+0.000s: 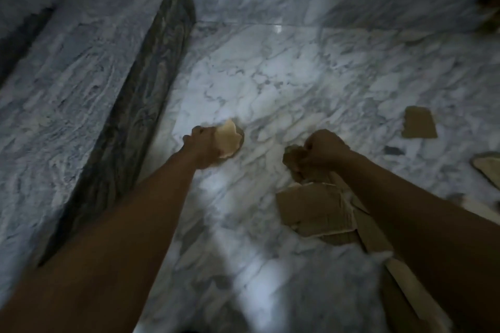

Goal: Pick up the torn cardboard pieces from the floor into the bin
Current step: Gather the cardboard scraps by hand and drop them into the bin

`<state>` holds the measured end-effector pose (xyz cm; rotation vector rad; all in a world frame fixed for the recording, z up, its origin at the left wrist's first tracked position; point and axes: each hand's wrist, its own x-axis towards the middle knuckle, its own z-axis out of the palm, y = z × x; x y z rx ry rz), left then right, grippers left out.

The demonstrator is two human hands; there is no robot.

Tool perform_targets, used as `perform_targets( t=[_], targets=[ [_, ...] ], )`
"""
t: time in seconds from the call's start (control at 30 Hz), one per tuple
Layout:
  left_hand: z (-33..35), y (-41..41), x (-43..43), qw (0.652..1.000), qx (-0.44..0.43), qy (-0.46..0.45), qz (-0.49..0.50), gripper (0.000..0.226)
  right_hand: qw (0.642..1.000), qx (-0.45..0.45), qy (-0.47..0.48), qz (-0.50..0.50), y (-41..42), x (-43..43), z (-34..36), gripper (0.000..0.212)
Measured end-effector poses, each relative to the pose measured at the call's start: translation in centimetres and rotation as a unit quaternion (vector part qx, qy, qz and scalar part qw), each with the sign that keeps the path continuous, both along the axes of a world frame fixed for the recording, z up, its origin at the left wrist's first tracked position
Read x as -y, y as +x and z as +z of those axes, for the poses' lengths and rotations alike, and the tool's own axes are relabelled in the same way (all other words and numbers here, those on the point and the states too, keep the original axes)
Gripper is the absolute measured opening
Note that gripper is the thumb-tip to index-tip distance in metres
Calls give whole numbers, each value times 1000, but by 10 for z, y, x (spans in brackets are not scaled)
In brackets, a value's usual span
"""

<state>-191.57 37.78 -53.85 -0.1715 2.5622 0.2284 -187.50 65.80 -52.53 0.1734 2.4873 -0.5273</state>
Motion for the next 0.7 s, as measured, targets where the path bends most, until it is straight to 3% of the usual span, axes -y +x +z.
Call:
perform_targets(
  t=[0.1,0.17,0.23,0.3,0.37,0.47,0.6,0.7],
  targets=[
    [-17,0,9,998,-52,-17,-35,52,998,-38,43,8,16,3,-17,42],
    [-19,-2,12,997,-63,33,-19,43,998,-55,20,-10,20,5,-21,42],
    [-16,-7,13,994,-54,99,16,50,997,-60,-23,-37,21,5,-23,46],
    [-11,-10,13,994,-25,109,17,61,994,-68,-66,-62,23,4,-21,49],
    [-1,-12,11,998,7,55,-35,52,989,-88,-94,-73,23,1,-14,34],
    [23,-12,-4,989,45,89,-106,36,980,-92,-125,-127,16,-19,8,17],
    [43,-23,-65,958,49,123,-256,53,946,-9,-230,-228,15,-72,44,19],
    [32,-17,-129,919,50,83,-382,45,981,26,-140,-135,28,-99,53,17]
  ],
)
